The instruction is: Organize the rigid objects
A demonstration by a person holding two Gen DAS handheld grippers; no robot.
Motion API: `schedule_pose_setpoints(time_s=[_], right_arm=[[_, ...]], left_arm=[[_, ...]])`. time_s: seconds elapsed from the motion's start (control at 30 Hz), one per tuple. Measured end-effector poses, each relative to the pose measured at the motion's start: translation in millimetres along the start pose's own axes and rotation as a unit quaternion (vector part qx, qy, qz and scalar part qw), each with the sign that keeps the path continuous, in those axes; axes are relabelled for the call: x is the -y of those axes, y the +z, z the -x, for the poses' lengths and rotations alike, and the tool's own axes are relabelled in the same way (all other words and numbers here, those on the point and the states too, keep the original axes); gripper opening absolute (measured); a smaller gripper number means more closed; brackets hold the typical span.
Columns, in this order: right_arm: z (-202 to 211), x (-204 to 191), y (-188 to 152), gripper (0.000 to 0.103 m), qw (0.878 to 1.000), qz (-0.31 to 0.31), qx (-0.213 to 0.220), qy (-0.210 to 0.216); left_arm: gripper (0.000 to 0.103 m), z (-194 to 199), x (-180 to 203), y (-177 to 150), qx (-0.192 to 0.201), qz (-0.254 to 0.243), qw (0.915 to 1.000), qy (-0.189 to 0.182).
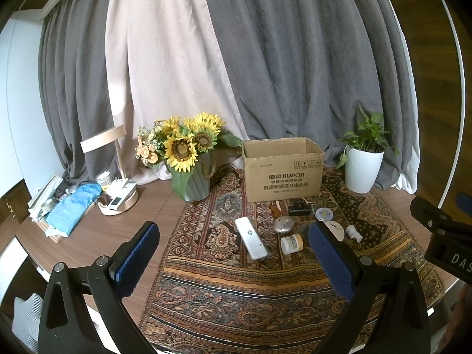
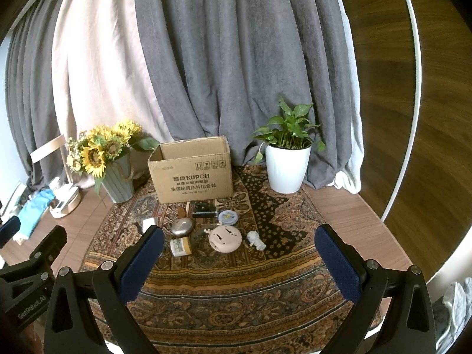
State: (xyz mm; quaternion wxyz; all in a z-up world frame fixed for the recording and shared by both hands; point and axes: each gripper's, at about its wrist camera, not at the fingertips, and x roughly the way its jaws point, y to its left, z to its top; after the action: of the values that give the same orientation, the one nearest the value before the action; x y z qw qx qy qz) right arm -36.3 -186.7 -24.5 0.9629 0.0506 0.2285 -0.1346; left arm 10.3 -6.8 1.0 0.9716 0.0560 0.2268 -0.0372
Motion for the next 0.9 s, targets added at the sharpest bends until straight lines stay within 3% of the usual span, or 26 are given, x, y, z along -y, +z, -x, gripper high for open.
schedule_pose_setpoints(time_s=[0.63,0.9], right_arm=[[-6,1,-9,0.103,1.000,-0.004,-0.008,0.001],[-27,15,-11,0.103,1.000,0.006,-0.023,0.014]], left_arm=[[0.103,-11,4,-10,-0.022,-0.001,0.9997,-0.014],[0.103,-31,32,-9,-0.042,0.011,0.9990,-0.001]])
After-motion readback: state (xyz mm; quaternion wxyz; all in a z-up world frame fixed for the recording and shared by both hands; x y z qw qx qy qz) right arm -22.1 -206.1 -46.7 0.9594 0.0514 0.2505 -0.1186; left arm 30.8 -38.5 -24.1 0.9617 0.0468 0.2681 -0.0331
